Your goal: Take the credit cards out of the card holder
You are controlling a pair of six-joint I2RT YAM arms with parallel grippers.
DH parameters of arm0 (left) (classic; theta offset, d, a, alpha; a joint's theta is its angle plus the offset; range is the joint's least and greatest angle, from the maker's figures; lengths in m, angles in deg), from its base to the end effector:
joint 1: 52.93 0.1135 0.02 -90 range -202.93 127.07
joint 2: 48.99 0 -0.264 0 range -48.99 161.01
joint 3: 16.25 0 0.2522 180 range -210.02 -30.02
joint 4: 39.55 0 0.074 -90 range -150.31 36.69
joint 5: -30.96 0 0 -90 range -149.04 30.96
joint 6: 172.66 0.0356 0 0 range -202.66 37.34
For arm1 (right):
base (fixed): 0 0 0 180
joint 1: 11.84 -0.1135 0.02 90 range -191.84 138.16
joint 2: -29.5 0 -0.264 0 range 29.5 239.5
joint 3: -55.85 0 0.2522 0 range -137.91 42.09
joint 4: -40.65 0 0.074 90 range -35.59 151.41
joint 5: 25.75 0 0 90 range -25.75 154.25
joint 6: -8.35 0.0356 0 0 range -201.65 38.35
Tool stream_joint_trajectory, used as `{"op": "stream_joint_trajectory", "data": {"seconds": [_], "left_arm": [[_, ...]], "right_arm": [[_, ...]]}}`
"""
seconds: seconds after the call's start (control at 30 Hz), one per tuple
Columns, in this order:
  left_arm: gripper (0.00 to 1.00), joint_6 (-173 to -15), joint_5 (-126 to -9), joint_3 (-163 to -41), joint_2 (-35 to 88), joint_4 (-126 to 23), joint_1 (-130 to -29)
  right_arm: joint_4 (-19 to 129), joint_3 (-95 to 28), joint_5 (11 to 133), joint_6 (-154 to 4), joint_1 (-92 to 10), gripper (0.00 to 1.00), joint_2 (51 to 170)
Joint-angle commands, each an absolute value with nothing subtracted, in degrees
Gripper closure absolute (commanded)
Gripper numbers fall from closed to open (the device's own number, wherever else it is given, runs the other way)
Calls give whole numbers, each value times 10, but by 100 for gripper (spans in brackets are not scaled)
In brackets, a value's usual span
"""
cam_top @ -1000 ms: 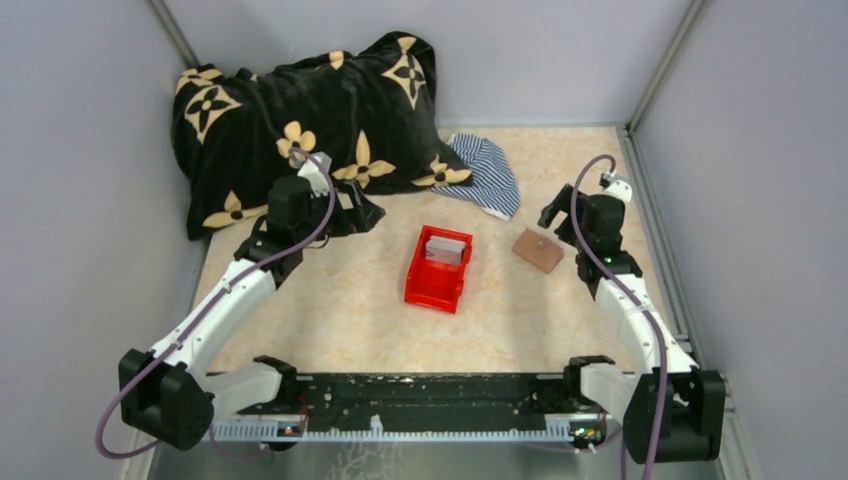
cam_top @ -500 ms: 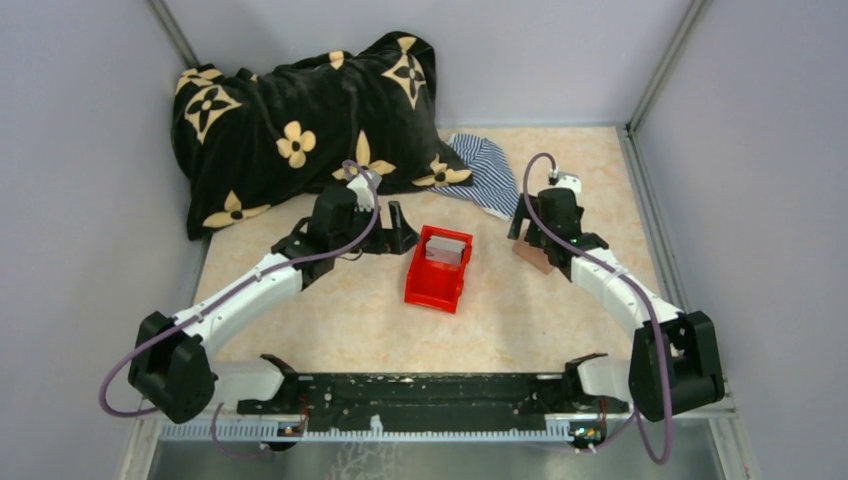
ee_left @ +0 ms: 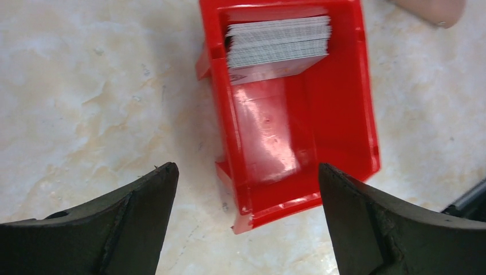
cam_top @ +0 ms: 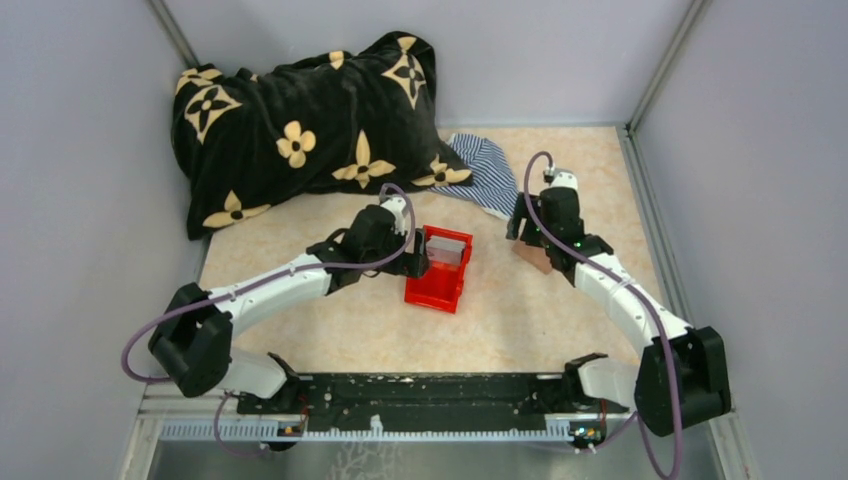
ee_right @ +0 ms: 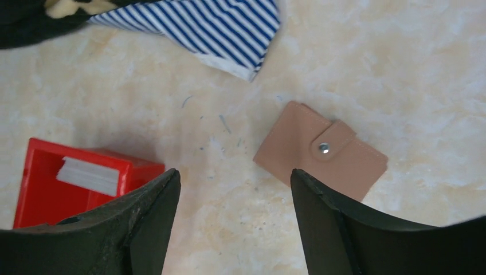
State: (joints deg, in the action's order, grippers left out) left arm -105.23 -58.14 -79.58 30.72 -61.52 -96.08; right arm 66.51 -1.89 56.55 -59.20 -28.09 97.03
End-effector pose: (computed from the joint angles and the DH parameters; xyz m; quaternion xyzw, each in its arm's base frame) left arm 0.2198 -0.2053 0.2341 0.1574 0.8862 -0.2304 0.3697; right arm 0.2475 0.0672 0.2509 0.0786 0.8847 0.0946 0.4497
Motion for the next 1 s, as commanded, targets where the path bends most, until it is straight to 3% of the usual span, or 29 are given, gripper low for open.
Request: {"op": "stream_joint_trajectory", "data": {"seconds": [0.0,0.13,0.23,0.63,0.97], "left_arm": [[3,-1029,-526,-804,322,-634,-961],[2,-1019,-521,-804,328,-631,-961],[2,-1024,-529,-804,339,-630,-960],[2,-1042,-550,-782,368,-600,-961],[2,-1051,-519,-780,398,-585,-961]], "right_arm": [[672,-63,572,-601,-330,38,957],[687,-47,572,-579,-338,81,956],[688,-17,574,-574,-347,99,953],[536,83,617,-494,-416,100,1029],[483,53,645,-506,-432,100,1130]]}}
